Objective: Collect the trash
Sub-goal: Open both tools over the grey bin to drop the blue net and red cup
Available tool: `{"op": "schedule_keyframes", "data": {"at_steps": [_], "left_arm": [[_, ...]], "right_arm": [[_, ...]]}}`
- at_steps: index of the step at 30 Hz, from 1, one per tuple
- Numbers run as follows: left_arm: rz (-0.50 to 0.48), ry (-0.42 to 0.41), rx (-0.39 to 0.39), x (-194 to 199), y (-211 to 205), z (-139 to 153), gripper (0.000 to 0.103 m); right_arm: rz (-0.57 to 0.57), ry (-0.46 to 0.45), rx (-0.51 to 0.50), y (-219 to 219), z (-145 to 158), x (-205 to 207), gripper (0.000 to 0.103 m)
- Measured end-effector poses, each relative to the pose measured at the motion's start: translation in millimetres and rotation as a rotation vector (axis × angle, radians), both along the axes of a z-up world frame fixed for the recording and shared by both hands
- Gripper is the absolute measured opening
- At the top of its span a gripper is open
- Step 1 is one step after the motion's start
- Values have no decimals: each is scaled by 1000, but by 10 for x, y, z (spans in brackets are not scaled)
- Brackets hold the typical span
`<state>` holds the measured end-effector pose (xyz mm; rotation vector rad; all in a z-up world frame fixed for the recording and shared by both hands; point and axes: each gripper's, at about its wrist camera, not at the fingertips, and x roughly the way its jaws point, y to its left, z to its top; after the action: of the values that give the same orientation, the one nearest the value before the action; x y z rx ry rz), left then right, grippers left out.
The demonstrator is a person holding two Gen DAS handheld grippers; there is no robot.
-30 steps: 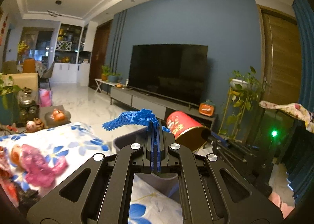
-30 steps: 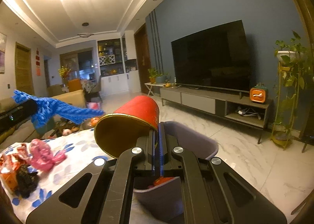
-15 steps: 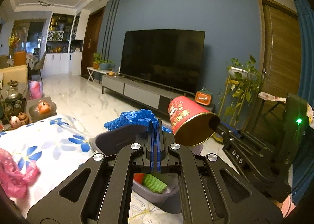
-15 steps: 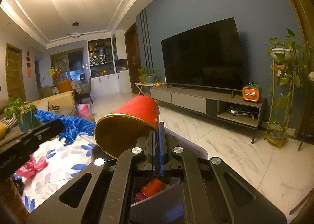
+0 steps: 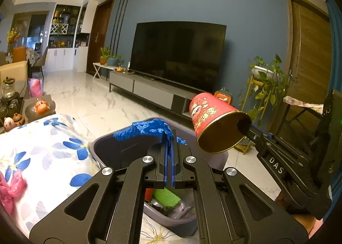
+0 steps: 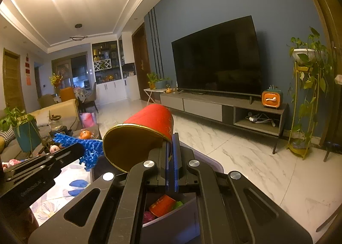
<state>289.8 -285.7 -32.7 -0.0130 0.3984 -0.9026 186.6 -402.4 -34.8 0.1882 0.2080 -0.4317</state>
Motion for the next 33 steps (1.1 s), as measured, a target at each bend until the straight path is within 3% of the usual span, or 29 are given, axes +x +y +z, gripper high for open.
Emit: {"op": "schedule_keyframes", "data": {"at_steps": [21, 23, 25, 30, 33], "left_arm": [[-15, 33, 68, 127, -252, -149, 2], [6, 32, 102, 148, -269, -175, 20], [37, 38, 108, 165, -229, -197, 59], [105, 43, 38, 161, 83, -140, 78], [149, 46, 13, 138, 221, -90, 83]], "right_arm": [[-6, 9, 23, -40, -22, 100, 4], [-3, 10, 31, -46, -26, 122, 4], [5, 13, 42, -48, -33, 140, 4], [33, 31, 47, 0, -67, 238, 4], [48, 47, 51, 25, -100, 315, 5]]}}
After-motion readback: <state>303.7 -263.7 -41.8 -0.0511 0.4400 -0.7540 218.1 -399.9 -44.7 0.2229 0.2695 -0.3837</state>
